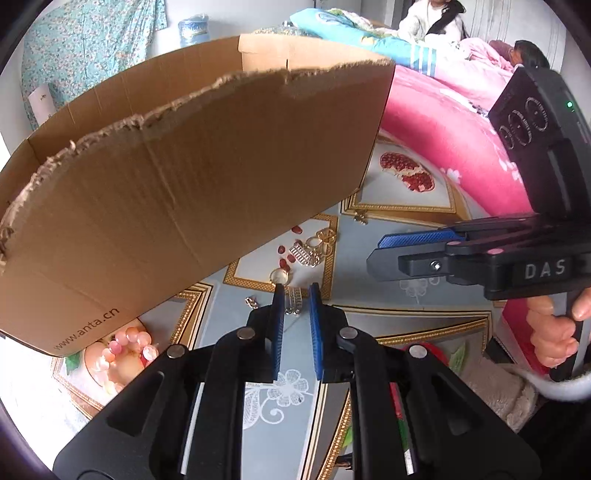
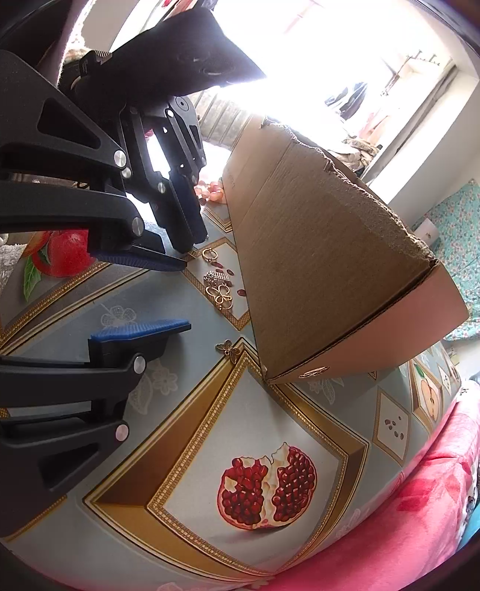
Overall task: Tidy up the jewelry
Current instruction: 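Move the right tool toward the small gold rings on the table, then close the right tool on a small gold ring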
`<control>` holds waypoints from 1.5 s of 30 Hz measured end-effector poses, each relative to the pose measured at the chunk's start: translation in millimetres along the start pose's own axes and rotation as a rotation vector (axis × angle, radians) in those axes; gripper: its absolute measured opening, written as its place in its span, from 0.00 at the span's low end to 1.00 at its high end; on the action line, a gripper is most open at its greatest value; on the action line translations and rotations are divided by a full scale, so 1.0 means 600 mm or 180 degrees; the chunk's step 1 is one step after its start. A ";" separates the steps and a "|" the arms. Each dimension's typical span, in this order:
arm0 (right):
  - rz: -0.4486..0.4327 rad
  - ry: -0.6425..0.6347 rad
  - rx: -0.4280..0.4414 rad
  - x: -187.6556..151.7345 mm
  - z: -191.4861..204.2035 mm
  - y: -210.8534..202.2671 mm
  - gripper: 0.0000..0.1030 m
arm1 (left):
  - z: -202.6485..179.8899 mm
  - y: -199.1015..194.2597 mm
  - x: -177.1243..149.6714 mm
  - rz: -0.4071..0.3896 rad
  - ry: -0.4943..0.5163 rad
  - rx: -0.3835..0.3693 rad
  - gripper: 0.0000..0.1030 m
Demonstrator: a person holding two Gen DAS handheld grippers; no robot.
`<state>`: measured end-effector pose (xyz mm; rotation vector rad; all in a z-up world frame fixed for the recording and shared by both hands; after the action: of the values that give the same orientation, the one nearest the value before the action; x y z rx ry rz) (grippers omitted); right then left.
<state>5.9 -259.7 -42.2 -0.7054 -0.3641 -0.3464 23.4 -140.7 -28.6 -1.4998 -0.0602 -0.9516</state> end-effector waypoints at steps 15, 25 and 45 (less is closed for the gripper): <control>-0.0008 -0.0004 0.0014 -0.002 -0.002 0.000 0.26 | 0.010 -0.057 -0.014 -0.0206 -0.0105 -0.0011 0.00; 0.0049 -0.0447 -0.0055 0.000 0.057 0.008 0.26 | 0.082 -0.094 -0.049 -0.0255 -0.0800 0.0059 0.00; 0.0226 -0.1234 -0.0841 0.005 0.123 0.115 0.23 | 0.108 -0.091 -0.083 -0.0357 -0.0964 0.0030 0.00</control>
<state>22.5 -161.4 -27.7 -1.0462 -0.6663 -0.1896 -6.6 -50.4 -4.5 -1.6348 -0.3701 -0.8039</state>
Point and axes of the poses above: each gripper's, at about its wrist camera, not at the fingertips, and y roughly the way its jaws point, z to its left, x to its top, the point moved 1 cm from there along y, roughly the way its jaws point, and after that the axes turned 11 degrees about x, right-handed, at the moved point
